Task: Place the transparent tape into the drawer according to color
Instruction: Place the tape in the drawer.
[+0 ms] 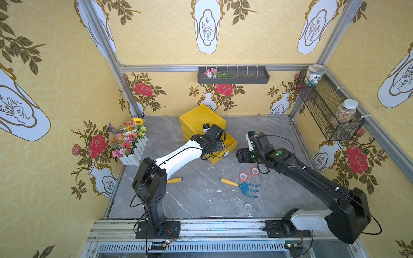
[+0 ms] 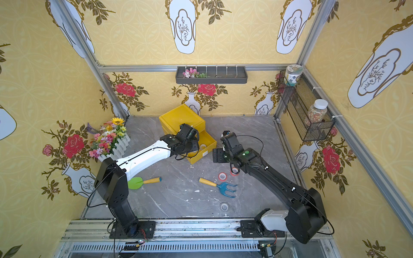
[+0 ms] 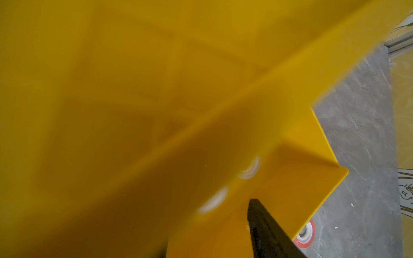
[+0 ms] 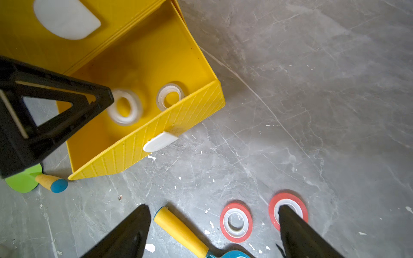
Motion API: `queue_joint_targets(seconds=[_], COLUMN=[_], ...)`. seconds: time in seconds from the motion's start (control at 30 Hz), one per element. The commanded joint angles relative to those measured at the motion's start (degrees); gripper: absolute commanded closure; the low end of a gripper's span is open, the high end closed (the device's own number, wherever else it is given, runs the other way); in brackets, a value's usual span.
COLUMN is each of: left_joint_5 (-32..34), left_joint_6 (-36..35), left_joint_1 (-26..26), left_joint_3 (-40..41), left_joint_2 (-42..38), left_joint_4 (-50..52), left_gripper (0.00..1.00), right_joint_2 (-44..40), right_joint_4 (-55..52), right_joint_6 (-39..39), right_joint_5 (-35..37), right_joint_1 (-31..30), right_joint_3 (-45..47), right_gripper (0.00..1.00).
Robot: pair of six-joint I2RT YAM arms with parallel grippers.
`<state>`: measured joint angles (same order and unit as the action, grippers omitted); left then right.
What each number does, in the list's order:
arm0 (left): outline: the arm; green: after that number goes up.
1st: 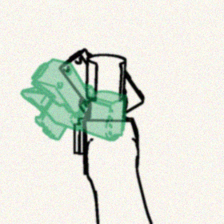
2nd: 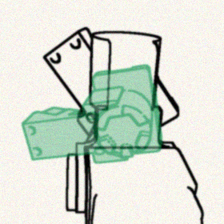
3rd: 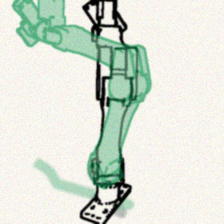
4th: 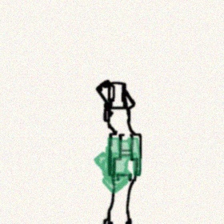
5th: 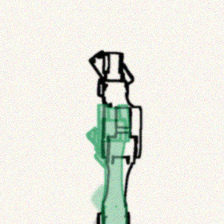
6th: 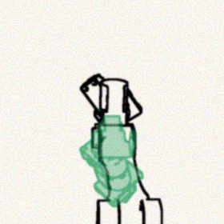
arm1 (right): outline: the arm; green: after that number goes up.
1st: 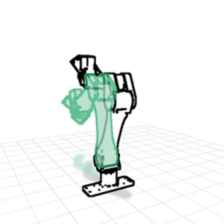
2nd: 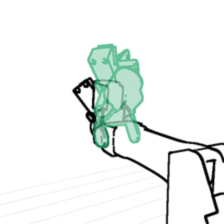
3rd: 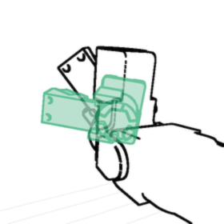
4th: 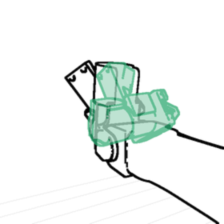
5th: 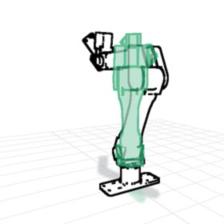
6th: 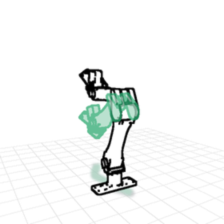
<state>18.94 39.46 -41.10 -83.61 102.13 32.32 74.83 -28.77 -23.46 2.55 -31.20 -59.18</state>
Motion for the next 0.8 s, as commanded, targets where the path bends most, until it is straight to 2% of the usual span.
queue_joint_targets(seconds=[0.0, 0.23, 0.5, 0.77], left_joint_5=[-1.7, -2.8, -3.6, -2.3], left_joint_6=[-0.9, -0.8, -0.6, 0.2], left_joint_1=[0.1, 0.1, 0.1, 0.1], left_joint_3=[0.3, 1.2, 10.8, 18.7], left_joint_2=[-0.2, -4.5, -17.8, -28.8], left_joint_4=[-1.4, -2.7, -6.4, -7.2], left_gripper=[0.33, 0.28, 0.01, 0.00], right_joint_2=[-0.7, -2.1, -1.9, 2.9], right_joint_4=[-1.6, -5.8, -12.9, -20.7], right_joint_6=[-1.1, -2.9, -6.8, -9.9], right_joint_5=[-1.0, -3.4, -6.7, -10.4], right_joint_1=[-0.1, -0.2, -4.6, -12.0], right_joint_3=[0.3, 1.2, 4.0, 3.6], right_gripper=[0.07, 0.08, 0.08, 0.11])
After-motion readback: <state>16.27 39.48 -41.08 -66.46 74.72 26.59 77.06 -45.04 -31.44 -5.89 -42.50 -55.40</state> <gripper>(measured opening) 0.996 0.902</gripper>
